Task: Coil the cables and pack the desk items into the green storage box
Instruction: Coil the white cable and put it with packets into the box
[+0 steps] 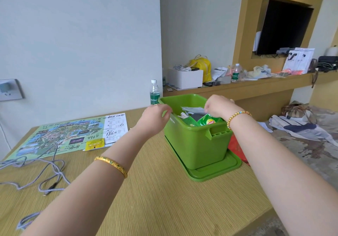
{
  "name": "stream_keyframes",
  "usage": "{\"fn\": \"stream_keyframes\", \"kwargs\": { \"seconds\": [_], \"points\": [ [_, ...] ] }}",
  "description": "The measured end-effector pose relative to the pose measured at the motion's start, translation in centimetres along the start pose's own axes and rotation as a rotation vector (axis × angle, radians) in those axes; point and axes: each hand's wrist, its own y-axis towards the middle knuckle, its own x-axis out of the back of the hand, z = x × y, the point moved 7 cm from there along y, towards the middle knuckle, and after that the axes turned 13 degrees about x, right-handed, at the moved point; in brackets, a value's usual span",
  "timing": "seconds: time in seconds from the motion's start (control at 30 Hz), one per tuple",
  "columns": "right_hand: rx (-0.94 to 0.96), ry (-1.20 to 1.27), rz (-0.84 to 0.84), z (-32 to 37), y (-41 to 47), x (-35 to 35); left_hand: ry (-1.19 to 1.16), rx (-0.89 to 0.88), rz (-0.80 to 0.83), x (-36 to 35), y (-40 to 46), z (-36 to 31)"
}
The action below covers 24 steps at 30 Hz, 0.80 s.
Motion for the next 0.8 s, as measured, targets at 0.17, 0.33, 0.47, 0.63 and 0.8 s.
{"fn": "stream_keyframes", "kwargs": {
  "seconds": [0.17, 0.33, 0.47, 0.63, 0.8],
  "points": [
    [0.092, -0.004, 0.147, 1.9, -0.1, -0.7, 0.004, 0.008, 0.021, -0.4, -0.4, -0.1],
    [0.198, 0.235, -0.335, 4.4, -1.6, 3.1, -0.042, 0.04, -0.039, 0.7, -0.8, 0.7],
    [0.449, 0.451, -0.69, 9.8, -4.1, 3.9, -0.064, 0.131, -0.097, 1.5, -1.3, 3.9],
    [0.63, 0.365, -0.685, 17.7, -4.4, -2.7, 0.041, 0.262, -0.007, 0.0, -2.1, 10.2],
    [0.426, 0.426, -0.381, 18.8, -0.2, -13.1, 0.206, 0.349, 0.132, -2.7, -2.2, 15.9]
  ]
}}
